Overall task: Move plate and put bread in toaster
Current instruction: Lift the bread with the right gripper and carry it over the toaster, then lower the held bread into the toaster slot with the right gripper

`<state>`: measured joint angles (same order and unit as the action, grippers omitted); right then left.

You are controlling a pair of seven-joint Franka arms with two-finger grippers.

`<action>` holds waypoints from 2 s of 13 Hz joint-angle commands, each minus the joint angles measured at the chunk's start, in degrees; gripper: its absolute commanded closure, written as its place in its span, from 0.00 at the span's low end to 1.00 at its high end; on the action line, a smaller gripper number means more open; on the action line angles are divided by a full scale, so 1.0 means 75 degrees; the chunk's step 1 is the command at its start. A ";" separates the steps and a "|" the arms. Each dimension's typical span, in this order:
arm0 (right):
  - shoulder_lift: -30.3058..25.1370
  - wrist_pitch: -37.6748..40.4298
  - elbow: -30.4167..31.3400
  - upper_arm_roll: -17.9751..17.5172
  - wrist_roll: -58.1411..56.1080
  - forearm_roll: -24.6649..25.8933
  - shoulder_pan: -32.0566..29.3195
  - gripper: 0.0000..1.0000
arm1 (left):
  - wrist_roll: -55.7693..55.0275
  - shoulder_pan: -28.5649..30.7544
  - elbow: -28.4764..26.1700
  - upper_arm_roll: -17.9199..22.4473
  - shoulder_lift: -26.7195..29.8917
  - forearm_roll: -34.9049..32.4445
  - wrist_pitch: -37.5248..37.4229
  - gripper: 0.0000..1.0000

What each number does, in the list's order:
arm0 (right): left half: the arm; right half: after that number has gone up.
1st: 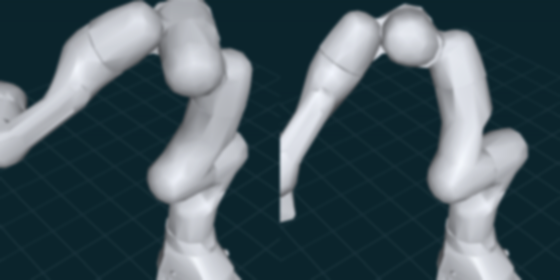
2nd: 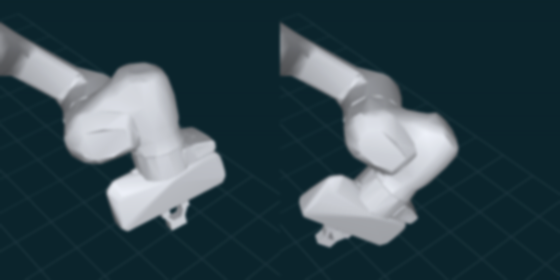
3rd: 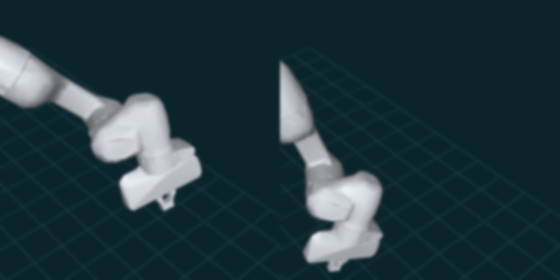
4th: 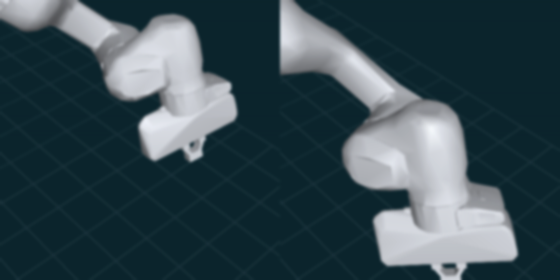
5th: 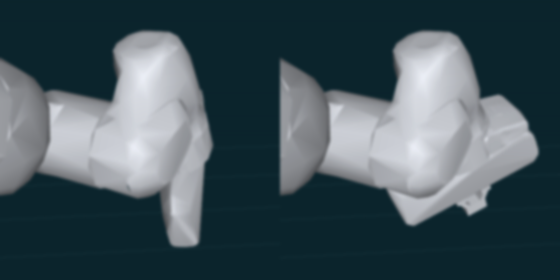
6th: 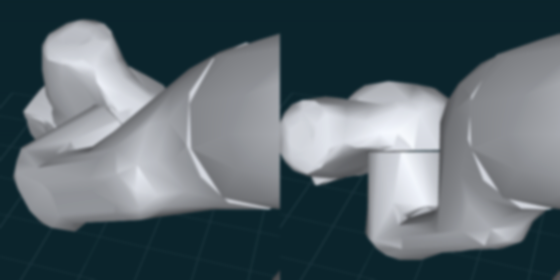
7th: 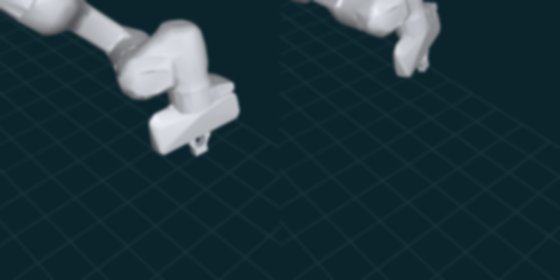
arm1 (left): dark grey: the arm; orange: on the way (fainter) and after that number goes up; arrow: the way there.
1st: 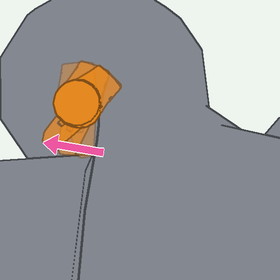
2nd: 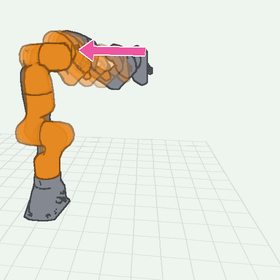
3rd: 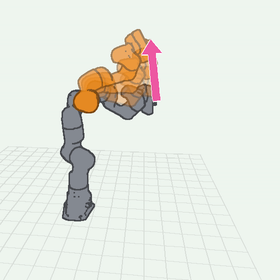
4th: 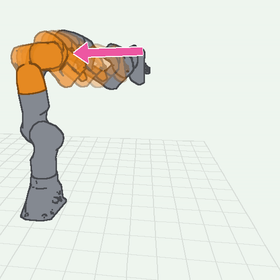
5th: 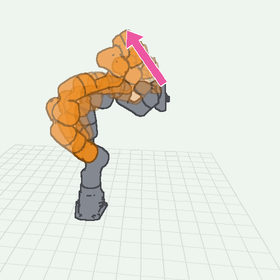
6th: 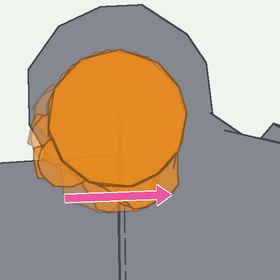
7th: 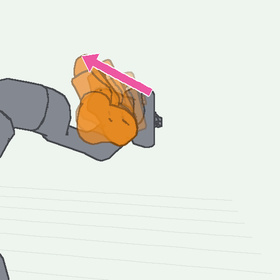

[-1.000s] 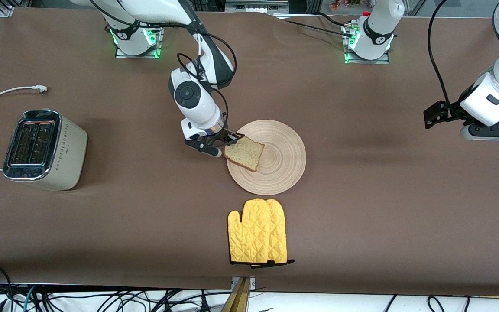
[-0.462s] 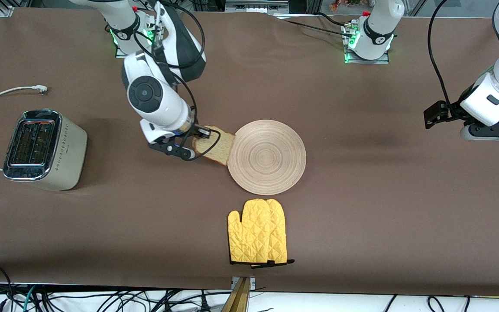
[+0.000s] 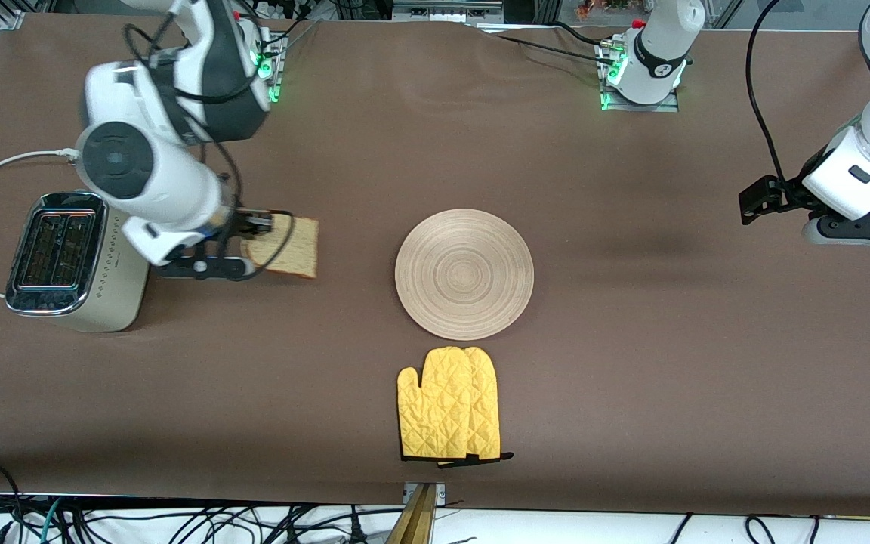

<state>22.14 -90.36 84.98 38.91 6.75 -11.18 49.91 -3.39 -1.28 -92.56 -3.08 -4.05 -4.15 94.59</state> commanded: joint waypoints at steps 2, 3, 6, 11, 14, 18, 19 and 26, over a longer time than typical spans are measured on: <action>-0.0046 0.0317 -0.0232 0.1008 -0.2334 0.0798 0.0095 1.00 | -0.0041 0.0042 0.0178 -0.0023 -0.0034 0.0143 -0.0155 0.00; -0.0034 0.0317 -0.0326 0.1371 -0.2840 0.0869 0.0188 1.00 | 0.0006 0.0054 0.0178 -0.0023 -0.0034 0.0143 -0.0166 0.00; 0.0025 0.0669 -0.0526 0.1703 -0.3570 0.1884 0.0236 1.00 | -0.0029 0.0042 0.0189 -0.0034 -0.0034 0.0143 -0.0178 0.00; -0.0104 0.0529 -0.0492 0.1586 -0.3735 0.3609 -0.0150 1.00 | -0.0017 0.0042 0.0189 -0.0023 -0.0034 0.0143 -0.0190 0.00; -0.0430 0.0131 -0.0387 0.0056 -0.3642 0.4895 -0.1751 1.00 | 0.0006 0.0042 0.0189 -0.0023 -0.0034 0.0143 -0.0190 0.00; -0.0199 -0.0432 -0.0105 -0.0231 -0.3081 0.5276 -0.2424 1.00 | 0.0041 0.0054 0.0178 -0.0023 -0.0034 0.0143 -0.0202 0.00; -0.0082 -0.0433 -0.0093 -0.0243 -0.2870 0.5276 -0.2424 1.00 | 0.0041 0.0042 0.0189 -0.0023 -0.0034 0.0143 -0.0190 0.00; -0.0010 -0.0679 0.0598 -0.0243 -0.2598 0.5287 -0.2518 1.00 | 0.0076 0.0066 0.0224 -0.0023 -0.0045 0.0143 -0.0342 0.00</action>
<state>23.41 -95.18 88.64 37.59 -13.24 27.23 31.39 -3.38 -1.28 -92.53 -3.10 -4.06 -4.14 93.43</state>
